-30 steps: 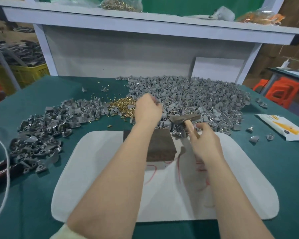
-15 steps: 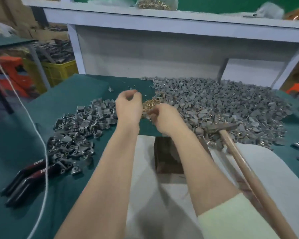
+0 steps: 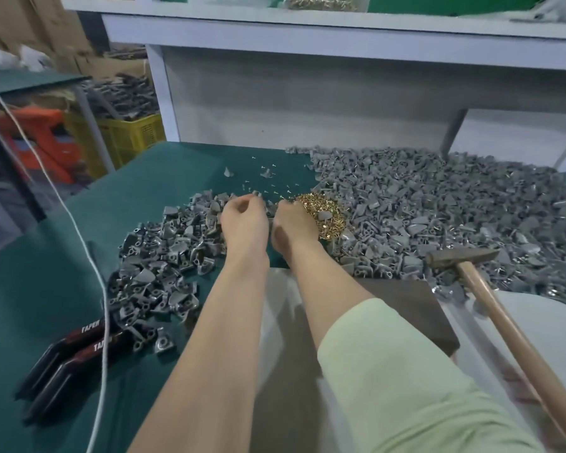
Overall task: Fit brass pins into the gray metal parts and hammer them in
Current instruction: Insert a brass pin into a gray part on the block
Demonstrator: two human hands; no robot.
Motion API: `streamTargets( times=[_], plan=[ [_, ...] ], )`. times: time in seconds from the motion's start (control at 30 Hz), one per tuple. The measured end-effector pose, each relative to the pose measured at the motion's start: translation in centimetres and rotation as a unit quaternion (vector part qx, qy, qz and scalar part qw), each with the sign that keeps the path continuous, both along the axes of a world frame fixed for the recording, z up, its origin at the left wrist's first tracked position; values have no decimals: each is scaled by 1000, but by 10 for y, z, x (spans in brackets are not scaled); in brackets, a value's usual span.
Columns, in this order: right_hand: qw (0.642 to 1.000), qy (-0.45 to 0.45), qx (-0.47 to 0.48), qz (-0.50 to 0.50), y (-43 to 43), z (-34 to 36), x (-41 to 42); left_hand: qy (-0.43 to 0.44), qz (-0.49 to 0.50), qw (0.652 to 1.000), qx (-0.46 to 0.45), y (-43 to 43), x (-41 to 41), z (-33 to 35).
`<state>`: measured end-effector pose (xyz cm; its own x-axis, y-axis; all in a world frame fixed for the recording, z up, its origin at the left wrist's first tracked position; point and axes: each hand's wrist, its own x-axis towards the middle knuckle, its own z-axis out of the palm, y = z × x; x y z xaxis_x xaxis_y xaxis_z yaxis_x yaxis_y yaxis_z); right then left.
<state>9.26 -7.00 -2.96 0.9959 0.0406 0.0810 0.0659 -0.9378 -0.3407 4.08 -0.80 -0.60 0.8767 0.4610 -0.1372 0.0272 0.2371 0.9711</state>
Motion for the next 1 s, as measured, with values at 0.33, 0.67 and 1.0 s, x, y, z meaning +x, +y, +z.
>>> streamTargets(
  times=[0.33, 0.67, 1.0],
  plan=[
    [998, 51, 28, -22, -17, 15, 6, -2, -17, 1000, -19, -14, 0, -10],
    [939, 48, 324, 106, -55, 57, -36, -37, -122, 991, 33, -17, -12, -5],
    [996, 65, 4, 68, -38, 13, -36, -69, -34, 997, -15, -1, -19, -6]
  ],
)
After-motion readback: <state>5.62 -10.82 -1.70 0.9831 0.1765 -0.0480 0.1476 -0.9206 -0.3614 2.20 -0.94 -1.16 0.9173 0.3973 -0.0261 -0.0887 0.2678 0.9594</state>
